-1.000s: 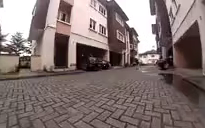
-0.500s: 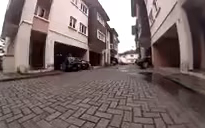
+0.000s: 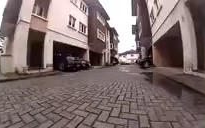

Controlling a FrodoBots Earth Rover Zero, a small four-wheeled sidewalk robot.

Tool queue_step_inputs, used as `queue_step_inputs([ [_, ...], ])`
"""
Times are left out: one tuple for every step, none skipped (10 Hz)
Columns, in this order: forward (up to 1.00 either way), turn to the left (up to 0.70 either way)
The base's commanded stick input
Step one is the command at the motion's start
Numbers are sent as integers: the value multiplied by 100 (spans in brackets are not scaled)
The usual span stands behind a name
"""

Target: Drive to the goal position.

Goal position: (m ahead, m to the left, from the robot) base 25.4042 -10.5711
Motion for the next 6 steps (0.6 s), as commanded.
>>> queue_step_inputs([
  [50,0],
  [50,0],
  [50,0],
  [50,-15],
  [50,-50],
  [50,-50],
])
